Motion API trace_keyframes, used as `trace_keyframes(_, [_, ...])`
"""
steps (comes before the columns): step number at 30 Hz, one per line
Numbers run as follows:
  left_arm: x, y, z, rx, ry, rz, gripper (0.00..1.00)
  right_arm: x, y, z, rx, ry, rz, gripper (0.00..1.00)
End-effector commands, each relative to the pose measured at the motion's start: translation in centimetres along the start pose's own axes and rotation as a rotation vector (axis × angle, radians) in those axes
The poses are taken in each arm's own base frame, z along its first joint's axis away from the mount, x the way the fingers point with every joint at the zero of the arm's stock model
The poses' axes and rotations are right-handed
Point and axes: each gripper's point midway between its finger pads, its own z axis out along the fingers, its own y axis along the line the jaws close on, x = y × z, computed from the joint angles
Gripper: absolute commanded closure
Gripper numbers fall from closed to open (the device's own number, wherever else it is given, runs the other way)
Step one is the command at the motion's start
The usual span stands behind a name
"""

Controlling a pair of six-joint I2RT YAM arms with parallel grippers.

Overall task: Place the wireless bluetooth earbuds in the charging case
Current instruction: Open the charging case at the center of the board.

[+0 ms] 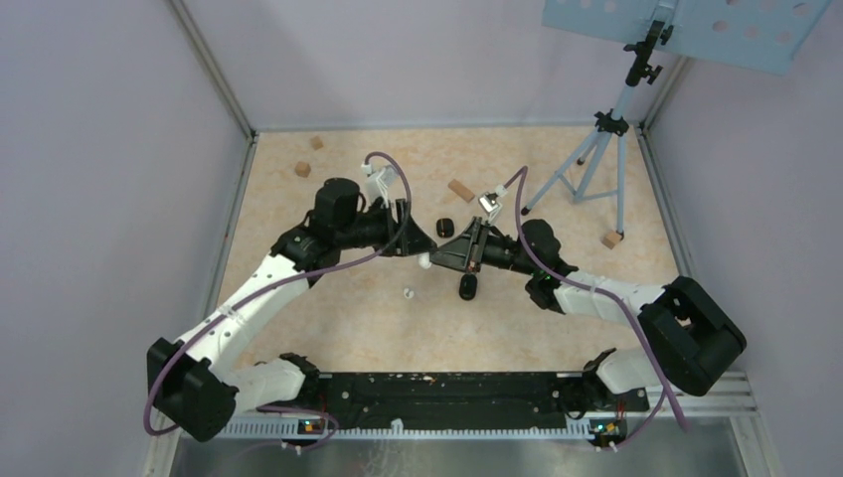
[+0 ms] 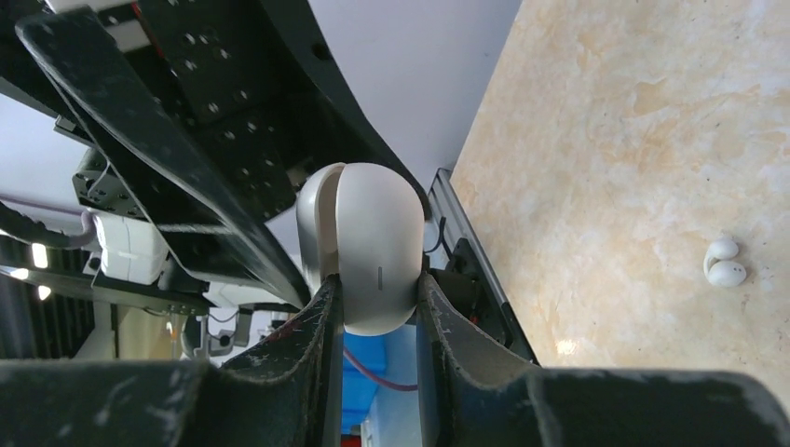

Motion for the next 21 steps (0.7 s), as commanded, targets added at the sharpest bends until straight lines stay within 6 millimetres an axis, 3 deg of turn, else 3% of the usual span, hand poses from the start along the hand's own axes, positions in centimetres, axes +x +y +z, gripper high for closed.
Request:
trace_keyframes(1, [0.3,0.6,0.0,-0.078,0.026,0.057,0.43,-1.1,3.1,0.5,-0.077,-0.031,-0.079,1.00])
trace_keyframes(16, [0.3,2.0,-2.8,-0.153,-0.042,0.063,0.42,-0.8,2.6,-0.3,-0.085,-0.045,-0.051,1.00])
trace_keyframes(21, [-0.1,0.5,-3.6,-0.097,-0.092,0.069,0.40,-0.7,2.5,-0.5,-0.083,-0.043,-0.051,1.00])
